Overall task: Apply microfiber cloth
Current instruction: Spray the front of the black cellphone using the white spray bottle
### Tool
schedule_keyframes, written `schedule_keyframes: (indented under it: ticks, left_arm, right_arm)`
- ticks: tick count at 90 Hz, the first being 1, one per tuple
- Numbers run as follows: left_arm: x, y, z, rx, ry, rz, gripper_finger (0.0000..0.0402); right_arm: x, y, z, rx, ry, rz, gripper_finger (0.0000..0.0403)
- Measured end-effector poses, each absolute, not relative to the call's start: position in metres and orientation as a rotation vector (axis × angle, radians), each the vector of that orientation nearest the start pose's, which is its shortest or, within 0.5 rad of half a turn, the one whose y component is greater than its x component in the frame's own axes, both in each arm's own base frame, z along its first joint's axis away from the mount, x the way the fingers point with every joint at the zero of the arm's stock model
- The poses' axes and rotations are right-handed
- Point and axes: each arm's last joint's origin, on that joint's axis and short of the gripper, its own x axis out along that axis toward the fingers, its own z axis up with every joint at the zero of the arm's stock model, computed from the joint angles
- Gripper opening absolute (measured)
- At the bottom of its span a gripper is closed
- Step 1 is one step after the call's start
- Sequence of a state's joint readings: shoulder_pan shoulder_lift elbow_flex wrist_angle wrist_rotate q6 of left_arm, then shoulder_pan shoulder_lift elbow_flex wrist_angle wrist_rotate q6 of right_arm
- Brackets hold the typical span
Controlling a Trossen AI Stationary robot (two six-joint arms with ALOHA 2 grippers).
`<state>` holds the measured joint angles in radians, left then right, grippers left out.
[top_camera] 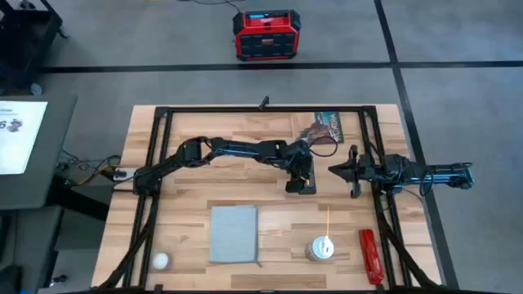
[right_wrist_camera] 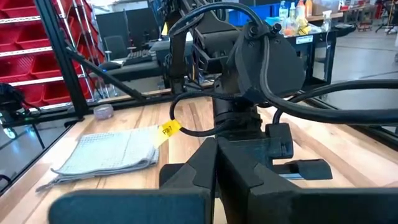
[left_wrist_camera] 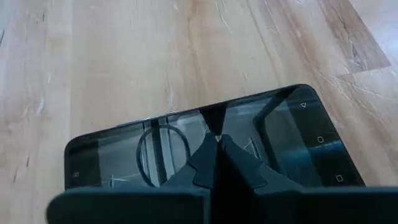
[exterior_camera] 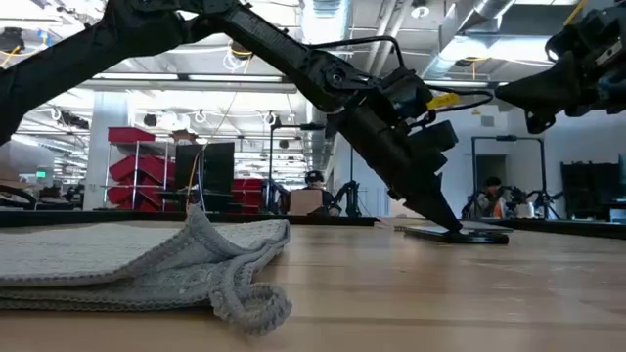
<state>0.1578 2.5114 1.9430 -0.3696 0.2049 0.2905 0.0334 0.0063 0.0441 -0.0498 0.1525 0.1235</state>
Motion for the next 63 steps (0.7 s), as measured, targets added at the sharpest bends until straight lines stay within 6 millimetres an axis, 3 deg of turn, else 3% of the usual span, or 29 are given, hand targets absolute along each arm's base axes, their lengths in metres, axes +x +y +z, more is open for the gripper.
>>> schedule_keyframes:
  ticks: [17,45,63]
  left_arm:
    - [0.523,0.077,0.100,0.100,0.913,-0.175,0.0000]
    - [0.514,0.074,0.126,0.141,0.938,-0.190,0.0000]
    - [0.494,0.070,0.133,0.123,0.918,-0.198,0.0000]
  right_arm:
    - [0.095,-0.001,0.173,0.122,0.006,-0.120,0.0000]
    - [0.095,-0.001,0.173,0.122,0.007,-0.120,0.0000]
    - [0.095,-0.001,0.173,0.121,0.007,-0.120,0.0000]
